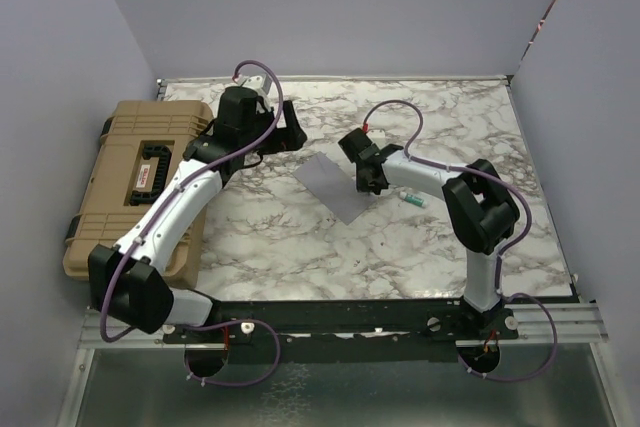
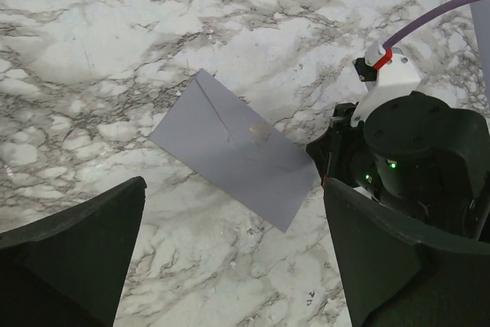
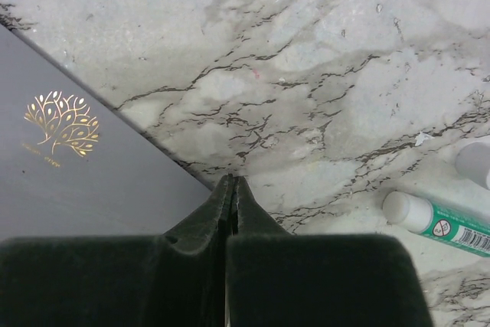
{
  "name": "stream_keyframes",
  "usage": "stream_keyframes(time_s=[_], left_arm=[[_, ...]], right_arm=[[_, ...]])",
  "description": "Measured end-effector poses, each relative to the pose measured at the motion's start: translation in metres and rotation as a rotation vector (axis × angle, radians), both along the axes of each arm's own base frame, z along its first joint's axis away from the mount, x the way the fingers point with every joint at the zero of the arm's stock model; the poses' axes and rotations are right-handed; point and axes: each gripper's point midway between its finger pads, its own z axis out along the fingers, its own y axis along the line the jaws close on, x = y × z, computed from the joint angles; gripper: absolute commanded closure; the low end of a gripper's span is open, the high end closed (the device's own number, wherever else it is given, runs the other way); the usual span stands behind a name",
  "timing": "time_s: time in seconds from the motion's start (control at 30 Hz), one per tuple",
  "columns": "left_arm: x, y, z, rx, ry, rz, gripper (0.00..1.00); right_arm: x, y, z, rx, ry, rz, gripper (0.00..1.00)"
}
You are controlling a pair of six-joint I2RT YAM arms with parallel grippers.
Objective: Place the letter into the envelope and seal it
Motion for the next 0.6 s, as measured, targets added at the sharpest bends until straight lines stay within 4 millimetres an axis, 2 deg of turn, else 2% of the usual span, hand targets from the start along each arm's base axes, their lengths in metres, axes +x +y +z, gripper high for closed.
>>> stream_keyframes(time_s=[0.13,0.33,0.5,0.6], left_arm=[[-0.018,0.014,0.009,0.029,0.002,0.026,0.01],[-0.040,0.028,0.009,0.055,0.030,0.044,0.01],[-0.052,0.037,0.012,0.069,0.023,0.063,0.01],[-0.055,0.044,0.015,0.090,0.008,0.081,0.01]], right_arm=[[-0.002,0.001,0.000,-0.004,0.014,0.011,1.00],[-0.005,0.006,-0.001,0.032,0.041,0.031,1.00],[-0.021,0.015,0.001,0.107,0.091,0.077,1.00],[-0.030,0.013,0.011,0.130,0.089,0.091,0.98]])
